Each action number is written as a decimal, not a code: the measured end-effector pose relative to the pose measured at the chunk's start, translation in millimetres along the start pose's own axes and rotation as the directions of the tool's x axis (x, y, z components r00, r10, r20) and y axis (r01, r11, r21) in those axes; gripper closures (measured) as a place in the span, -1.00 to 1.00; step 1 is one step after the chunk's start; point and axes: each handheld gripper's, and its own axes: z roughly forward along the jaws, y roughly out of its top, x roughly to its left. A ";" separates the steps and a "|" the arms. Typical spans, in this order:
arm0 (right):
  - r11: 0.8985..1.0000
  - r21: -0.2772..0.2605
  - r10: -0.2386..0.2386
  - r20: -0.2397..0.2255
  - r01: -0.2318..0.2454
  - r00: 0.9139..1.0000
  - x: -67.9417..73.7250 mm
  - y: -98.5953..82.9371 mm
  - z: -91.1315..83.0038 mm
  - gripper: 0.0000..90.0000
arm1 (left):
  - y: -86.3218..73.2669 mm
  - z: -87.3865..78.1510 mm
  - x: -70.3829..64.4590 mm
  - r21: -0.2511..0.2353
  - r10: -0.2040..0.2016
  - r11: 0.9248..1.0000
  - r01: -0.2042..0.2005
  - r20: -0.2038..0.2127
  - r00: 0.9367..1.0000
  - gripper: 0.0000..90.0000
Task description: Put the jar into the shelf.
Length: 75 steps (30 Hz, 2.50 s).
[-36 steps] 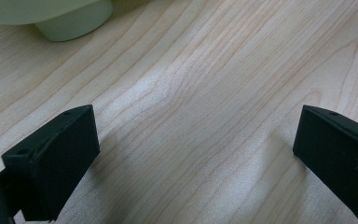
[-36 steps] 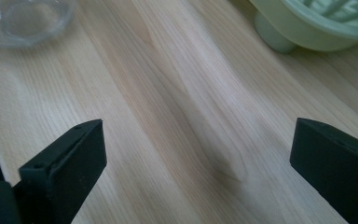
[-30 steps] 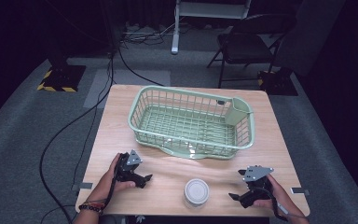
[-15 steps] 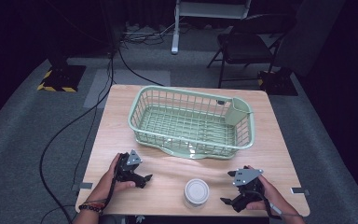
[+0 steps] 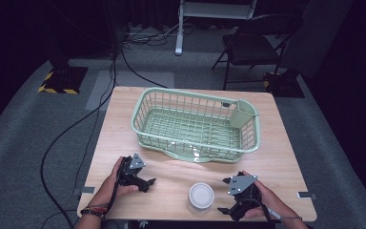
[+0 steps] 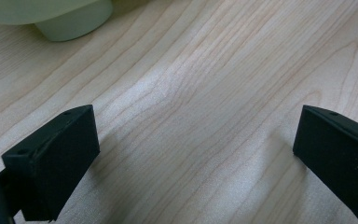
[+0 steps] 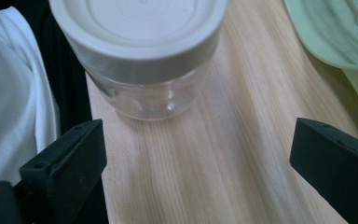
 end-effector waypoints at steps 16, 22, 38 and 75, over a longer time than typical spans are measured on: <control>0.998 -0.003 -0.064 -0.075 0.064 0.995 9.4 27.2 16.7 -0.91 | 0.0 0.0 0.0 0.000 0.000 1.000 0.000 0.000 1.000 -1.00; 0.997 -0.014 -0.083 -0.099 0.082 0.992 12.6 36.3 23.2 -0.91 | 0.0 -0.1 -0.1 0.001 -0.001 1.000 0.001 0.000 1.000 -1.00; 0.998 -0.038 -0.054 -0.104 0.050 0.993 13.9 49.0 40.3 -0.87 | 0.0 0.0 0.0 0.000 0.000 1.000 0.000 0.000 1.000 -1.00; 0.995 -0.082 0.058 0.019 -0.056 0.998 -8.6 55.2 -3.6 -0.78 | 0.0 0.0 0.0 0.000 0.000 1.000 0.000 0.000 1.000 -1.00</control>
